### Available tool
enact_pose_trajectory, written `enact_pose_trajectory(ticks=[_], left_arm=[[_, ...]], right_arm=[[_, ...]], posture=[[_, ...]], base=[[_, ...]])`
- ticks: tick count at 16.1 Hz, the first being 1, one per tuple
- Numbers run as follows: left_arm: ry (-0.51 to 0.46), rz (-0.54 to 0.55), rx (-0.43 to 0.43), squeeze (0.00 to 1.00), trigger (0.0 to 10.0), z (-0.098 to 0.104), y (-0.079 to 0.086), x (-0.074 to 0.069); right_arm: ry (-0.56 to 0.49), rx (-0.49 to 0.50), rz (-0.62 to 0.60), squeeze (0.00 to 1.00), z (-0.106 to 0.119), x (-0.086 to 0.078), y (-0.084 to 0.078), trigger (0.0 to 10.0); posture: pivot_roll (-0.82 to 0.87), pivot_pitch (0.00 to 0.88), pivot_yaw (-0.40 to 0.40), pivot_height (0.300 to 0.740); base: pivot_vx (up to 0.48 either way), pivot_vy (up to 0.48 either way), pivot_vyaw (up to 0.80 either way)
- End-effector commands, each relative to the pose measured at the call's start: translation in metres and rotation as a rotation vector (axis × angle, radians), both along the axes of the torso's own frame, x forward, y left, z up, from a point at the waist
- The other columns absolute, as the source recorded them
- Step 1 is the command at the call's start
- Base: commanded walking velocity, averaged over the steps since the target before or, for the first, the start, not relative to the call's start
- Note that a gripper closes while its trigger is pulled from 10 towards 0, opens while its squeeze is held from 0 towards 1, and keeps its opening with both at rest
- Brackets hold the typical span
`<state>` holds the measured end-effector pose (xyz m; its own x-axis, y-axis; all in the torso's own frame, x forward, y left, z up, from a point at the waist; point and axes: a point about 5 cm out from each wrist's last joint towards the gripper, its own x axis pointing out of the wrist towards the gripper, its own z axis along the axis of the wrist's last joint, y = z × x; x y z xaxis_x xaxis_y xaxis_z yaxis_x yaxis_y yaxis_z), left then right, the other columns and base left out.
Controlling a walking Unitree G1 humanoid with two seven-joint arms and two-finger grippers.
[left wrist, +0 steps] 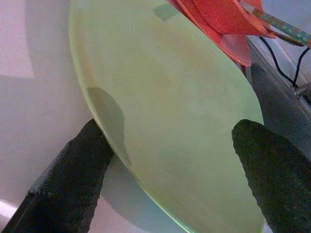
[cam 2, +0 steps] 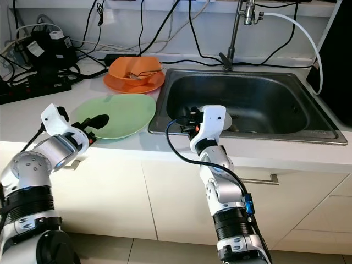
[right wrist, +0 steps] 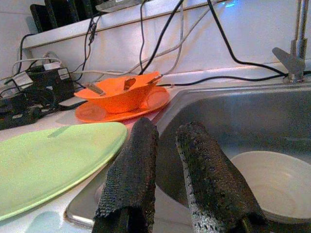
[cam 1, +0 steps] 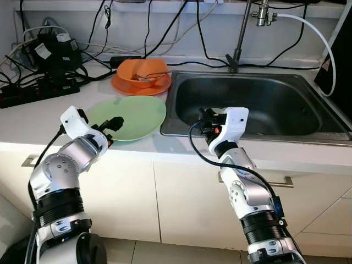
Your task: Kitchen organization
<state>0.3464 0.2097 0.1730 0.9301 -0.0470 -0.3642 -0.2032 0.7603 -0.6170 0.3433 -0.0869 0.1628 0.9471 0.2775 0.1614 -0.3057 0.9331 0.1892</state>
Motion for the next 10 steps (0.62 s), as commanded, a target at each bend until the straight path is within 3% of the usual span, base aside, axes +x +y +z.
enact_pose_trajectory(ticks=[1, 4, 5, 6, 10], left_arm=[[0.053, 0.000, 0.004, 0.00, 0.0, -0.0103, -0.0044, -0.0006], [0.046, 0.002, -0.005, 0.00, 0.0, -0.0109, -0.0086, -0.0009], [0.046, 0.002, -0.005, 0.00, 2.9, -0.0110, -0.0089, -0.0008], [0.048, 0.006, -0.007, 0.00, 10.0, -0.0114, -0.0090, -0.0007], [0.068, 0.030, -0.010, 0.00, 10.0, -0.0196, -0.0077, -0.0028]], right_arm=[[-0.006, -0.010, -0.005, 0.00, 0.0017, -0.0008, -0.0017, 10.0], [-0.004, -0.012, -0.007, 0.00, 0.0018, -0.0010, -0.0025, 10.0], [-0.004, -0.012, -0.007, 0.00, 0.0019, -0.0009, -0.0026, 10.0], [-0.003, -0.013, -0.008, 0.00, 0.0019, -0.0009, -0.0028, 10.0], [0.001, -0.012, -0.006, 0.00, 0.0011, -0.0010, -0.0021, 10.0]], posture=[[0.00, 0.000, 0.044, 0.740], [0.00, 0.000, 0.039, 0.740], [0.00, 0.000, 0.039, 0.740], [0.00, 0.000, 0.038, 0.740], [0.01, 0.000, 0.036, 0.740]], base=[[0.000, 0.000, 0.00], [0.000, 0.000, 0.00], [0.000, 0.000, 0.00], [0.000, 0.000, 0.00], [0.000, 0.000, 0.00]])
